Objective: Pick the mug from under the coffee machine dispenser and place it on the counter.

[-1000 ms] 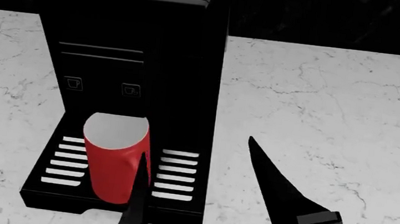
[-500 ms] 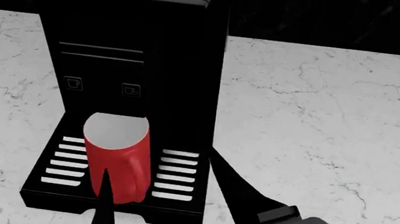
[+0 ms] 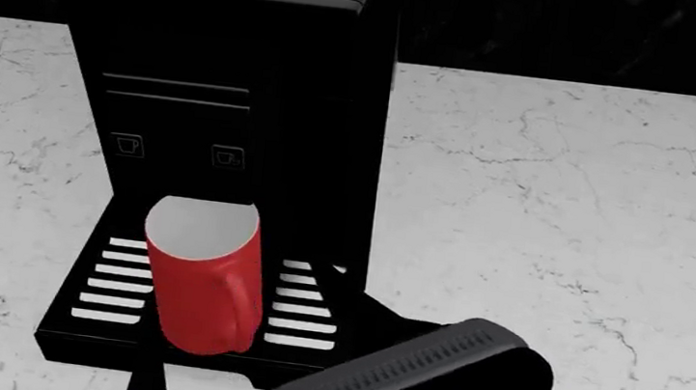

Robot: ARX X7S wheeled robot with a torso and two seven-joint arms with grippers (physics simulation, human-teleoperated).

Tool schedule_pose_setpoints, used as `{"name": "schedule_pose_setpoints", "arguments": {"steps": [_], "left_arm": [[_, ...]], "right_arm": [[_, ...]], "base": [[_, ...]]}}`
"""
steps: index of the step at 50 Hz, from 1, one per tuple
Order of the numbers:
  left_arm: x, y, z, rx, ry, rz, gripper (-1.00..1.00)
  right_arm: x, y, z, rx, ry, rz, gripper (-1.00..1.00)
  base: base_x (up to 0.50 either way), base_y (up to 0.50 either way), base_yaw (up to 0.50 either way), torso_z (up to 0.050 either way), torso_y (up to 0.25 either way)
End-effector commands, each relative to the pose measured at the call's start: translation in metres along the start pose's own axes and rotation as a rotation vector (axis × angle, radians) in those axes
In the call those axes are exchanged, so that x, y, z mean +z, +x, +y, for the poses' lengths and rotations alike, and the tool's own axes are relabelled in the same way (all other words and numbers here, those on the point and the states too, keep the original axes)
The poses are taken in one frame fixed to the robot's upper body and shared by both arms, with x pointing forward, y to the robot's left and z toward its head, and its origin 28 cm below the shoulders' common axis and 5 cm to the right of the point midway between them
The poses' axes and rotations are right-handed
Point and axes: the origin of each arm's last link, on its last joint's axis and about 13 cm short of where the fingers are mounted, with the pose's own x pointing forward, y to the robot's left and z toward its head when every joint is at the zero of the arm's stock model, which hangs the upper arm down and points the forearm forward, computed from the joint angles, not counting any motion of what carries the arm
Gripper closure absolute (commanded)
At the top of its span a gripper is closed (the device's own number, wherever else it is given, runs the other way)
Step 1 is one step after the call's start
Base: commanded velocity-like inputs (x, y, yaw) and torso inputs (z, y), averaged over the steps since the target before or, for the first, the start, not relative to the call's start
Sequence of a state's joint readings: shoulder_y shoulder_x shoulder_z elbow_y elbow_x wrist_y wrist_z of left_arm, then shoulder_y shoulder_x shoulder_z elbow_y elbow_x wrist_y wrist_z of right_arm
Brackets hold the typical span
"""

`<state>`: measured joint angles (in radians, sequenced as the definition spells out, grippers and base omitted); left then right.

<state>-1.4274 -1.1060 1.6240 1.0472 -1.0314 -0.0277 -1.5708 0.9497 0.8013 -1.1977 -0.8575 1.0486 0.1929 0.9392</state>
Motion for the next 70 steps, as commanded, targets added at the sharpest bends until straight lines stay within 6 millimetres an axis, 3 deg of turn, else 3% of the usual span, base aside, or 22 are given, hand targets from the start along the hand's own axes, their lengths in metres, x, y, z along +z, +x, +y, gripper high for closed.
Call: {"name": "schedule_pose_setpoints", "arguments": {"steps": [1, 46, 70], "left_arm": [[0.002, 0.001, -0.002, -0.007, -0.023, 0.002, -1.0], [0.0, -0.001, -0.002, -0.006, -0.025, 0.011, -1.0], [-0.002, -0.002, -0.002, -0.005, -0.025, 0.016, -1.0]], "right_arm": [[-0.005, 0.012, -0.006, 0.032, 0.029, 0.017, -1.0], [-0.046, 0.023, -0.014, -0.008, -0.04, 0.153, -1.0], [-0.05, 0.031, -0.016, -0.012, -0.038, 0.161, -1.0]], "base": [[0.0, 0.0, 0.0, 0.0, 0.0], [0.0, 0.0, 0.0, 0.0, 0.0], [0.0, 0.0, 0.0, 0.0, 0.0]]}}
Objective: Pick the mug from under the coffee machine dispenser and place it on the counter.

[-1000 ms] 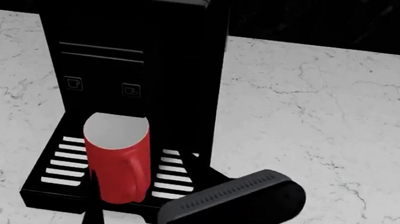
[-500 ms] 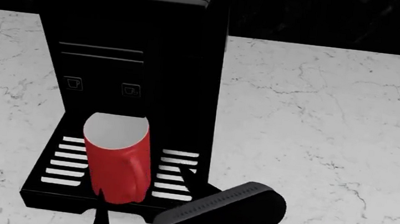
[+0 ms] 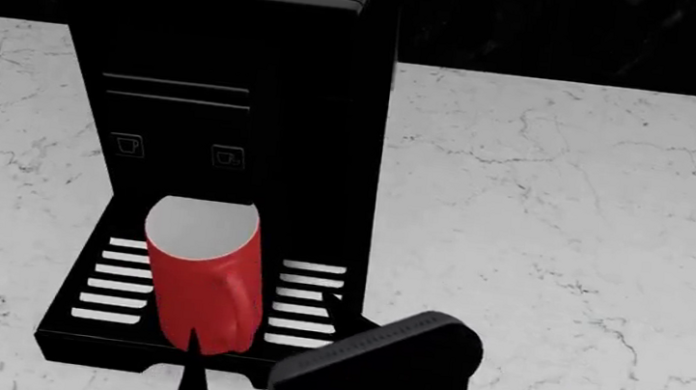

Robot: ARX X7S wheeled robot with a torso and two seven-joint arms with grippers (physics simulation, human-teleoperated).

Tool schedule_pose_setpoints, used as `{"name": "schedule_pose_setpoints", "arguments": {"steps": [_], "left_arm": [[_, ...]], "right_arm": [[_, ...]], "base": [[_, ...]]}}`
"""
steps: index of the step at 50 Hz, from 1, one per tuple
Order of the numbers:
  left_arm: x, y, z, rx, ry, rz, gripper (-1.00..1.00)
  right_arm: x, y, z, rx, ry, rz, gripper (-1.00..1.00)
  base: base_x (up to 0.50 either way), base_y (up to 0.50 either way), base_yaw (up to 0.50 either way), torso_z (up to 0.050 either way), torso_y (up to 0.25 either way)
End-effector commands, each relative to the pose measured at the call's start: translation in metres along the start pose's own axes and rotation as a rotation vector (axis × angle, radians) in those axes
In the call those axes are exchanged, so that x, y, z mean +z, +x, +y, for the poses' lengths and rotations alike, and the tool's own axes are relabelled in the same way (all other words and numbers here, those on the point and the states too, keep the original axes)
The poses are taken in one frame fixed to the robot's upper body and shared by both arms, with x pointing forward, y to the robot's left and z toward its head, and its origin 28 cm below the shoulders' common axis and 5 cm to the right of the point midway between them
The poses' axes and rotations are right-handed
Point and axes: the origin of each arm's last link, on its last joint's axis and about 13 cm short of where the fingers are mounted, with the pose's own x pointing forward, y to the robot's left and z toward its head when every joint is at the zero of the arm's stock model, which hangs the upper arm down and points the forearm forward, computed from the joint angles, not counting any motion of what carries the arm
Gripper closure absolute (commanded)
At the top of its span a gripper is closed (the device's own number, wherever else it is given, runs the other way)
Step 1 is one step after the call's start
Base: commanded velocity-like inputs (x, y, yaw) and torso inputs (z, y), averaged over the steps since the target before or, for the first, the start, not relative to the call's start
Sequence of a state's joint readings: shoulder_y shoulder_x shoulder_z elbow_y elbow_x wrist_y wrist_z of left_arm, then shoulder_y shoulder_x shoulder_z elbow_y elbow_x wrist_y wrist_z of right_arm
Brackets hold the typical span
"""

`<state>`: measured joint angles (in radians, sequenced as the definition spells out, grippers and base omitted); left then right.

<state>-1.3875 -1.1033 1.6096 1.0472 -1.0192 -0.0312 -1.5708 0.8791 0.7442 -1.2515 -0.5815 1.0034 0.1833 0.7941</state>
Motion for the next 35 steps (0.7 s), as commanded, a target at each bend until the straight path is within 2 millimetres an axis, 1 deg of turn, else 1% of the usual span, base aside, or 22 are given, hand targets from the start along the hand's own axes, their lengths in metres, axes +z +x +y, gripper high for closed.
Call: {"name": "schedule_pose_setpoints", "arguments": {"steps": [1, 35], "left_arm": [[0.001, 0.0, -0.001, -0.005, -0.023, 0.002, -1.0], [0.002, 0.0, -0.001, -0.007, -0.022, 0.004, -1.0]], "right_arm": [[0.001, 0.007, 0.001, 0.015, 0.0, -0.013, -1.0], [0.0, 0.02, 0.002, 0.051, 0.005, -0.016, -1.0]], "base": [[0.0, 0.0, 0.0, 0.0, 0.0], [0.0, 0.0, 0.0, 0.0, 0.0]]}}
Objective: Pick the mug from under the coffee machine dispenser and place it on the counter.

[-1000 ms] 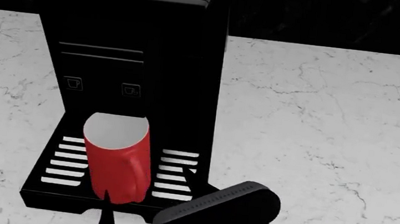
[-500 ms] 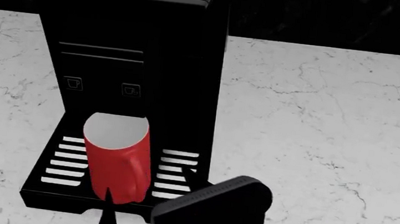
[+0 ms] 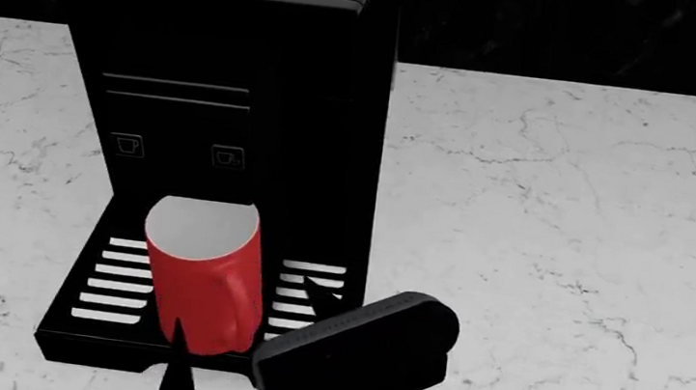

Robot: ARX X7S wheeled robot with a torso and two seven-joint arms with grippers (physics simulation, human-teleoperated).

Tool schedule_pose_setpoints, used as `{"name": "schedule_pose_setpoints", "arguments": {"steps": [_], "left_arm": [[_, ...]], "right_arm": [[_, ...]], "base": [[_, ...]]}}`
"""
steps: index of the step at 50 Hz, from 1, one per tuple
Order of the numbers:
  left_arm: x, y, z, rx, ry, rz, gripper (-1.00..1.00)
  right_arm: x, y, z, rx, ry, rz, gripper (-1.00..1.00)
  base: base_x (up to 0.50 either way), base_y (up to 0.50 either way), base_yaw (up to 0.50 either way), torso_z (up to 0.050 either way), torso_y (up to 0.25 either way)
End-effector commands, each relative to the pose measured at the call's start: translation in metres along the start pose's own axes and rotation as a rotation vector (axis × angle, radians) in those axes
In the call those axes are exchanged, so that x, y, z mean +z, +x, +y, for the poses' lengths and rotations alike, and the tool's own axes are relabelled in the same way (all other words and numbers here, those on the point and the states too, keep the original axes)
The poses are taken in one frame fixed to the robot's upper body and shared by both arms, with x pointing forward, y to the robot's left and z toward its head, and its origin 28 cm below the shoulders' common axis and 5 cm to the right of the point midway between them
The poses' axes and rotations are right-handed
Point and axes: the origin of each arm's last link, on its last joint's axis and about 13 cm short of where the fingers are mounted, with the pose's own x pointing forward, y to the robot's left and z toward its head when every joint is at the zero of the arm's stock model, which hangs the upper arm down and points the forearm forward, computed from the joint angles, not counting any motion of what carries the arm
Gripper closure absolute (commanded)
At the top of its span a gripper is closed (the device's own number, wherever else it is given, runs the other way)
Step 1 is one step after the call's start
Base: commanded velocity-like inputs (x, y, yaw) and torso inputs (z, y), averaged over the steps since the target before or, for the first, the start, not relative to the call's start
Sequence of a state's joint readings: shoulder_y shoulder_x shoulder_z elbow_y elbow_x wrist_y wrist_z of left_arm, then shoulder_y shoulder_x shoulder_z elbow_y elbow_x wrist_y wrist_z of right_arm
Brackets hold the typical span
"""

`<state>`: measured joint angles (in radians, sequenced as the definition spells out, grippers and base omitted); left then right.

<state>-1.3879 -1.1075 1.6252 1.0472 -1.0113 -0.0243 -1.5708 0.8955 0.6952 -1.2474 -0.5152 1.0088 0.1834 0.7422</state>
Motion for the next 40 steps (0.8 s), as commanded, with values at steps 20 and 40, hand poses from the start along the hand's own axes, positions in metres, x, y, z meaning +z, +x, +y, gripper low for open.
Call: {"name": "schedule_pose_setpoints", "arguments": {"steps": [20, 40], "left_arm": [[-0.0002, -0.0011, -0.001, -0.004, -0.023, 0.007, -1.0], [0.0005, -0.0009, -0.0004, -0.004, -0.024, 0.006, -1.0]], "right_arm": [[-0.0026, 0.0094, 0.0008, 0.021, 0.002, -0.013, -1.0], [-0.0061, 0.0134, -0.001, 0.019, 0.007, -0.002, -1.0]], "base": [[0.0, 0.0, 0.0, 0.0, 0.0], [0.0, 0.0, 0.0, 0.0, 0.0]]}}
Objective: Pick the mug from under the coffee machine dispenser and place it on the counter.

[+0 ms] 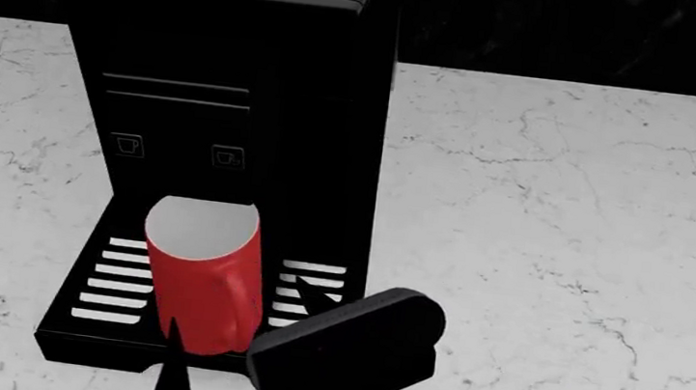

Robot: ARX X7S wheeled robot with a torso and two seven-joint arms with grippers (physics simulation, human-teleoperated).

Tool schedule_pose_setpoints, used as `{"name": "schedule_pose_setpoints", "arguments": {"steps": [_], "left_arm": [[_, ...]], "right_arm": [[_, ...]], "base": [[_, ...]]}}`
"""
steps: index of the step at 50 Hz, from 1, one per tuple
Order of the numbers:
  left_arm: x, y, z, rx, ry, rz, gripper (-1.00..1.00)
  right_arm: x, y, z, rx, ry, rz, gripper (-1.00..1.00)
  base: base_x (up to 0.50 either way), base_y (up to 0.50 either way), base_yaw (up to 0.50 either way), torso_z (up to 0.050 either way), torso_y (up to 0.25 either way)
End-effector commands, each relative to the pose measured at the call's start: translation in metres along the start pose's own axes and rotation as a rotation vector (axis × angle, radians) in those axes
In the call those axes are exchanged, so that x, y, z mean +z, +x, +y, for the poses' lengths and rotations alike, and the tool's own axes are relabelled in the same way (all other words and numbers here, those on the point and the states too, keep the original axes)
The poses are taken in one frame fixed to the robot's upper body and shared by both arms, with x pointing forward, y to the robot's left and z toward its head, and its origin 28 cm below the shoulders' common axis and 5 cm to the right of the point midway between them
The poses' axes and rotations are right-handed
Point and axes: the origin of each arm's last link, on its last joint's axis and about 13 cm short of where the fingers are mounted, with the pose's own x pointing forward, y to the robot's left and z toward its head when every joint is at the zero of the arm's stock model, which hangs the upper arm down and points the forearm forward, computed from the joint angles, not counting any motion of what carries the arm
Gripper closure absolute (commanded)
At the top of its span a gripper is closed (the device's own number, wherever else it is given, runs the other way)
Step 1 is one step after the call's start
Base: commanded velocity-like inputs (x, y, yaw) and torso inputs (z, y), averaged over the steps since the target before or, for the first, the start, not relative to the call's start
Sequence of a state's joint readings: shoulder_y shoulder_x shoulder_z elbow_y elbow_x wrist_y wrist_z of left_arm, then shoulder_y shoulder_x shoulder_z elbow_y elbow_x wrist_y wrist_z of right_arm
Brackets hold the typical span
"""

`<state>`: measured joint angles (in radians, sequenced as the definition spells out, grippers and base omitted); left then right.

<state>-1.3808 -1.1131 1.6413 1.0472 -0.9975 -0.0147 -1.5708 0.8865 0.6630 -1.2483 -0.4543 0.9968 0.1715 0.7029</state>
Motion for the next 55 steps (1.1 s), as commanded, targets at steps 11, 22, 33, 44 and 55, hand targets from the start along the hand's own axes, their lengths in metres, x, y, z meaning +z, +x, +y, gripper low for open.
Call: {"name": "schedule_pose_setpoints", "arguments": {"steps": [11, 22, 33, 44, 55], "left_arm": [[0.003, 0.001, -0.001, -0.008, -0.026, -0.002, -1.0], [0.002, 0.0, -0.001, -0.005, -0.025, 0.0, -1.0], [0.002, 0.0, -0.001, -0.004, -0.024, 0.002, -1.0], [0.002, 0.0, 0.0, 0.001, -0.022, 0.0, -1.0], [0.003, 0.001, 0.0, 0.002, -0.021, -0.001, -1.0]], "right_arm": [[-0.002, 0.008, -0.001, 0.012, 0.002, -0.003, -1.0], [-0.002, 0.007, 0.0, 0.013, 0.006, -0.001, 1.0], [-0.002, 0.006, 0.001, 0.019, 0.012, -0.004, 1.0], [0.02, -0.004, 0.002, 0.032, 0.003, -0.046, 1.0], [0.027, -0.021, 0.001, 0.02, -0.022, -0.054, 1.0]], "base": [[0.0, 0.0, 0.0, 0.0, 0.0], [0.0, 0.0, 0.0, 0.0, 0.0], [0.0, 0.0, 0.0, 0.0, 0.0], [0.0, 0.0, 0.0, 0.0, 0.0], [0.0, 0.0, 0.0, 0.0, 0.001]]}}
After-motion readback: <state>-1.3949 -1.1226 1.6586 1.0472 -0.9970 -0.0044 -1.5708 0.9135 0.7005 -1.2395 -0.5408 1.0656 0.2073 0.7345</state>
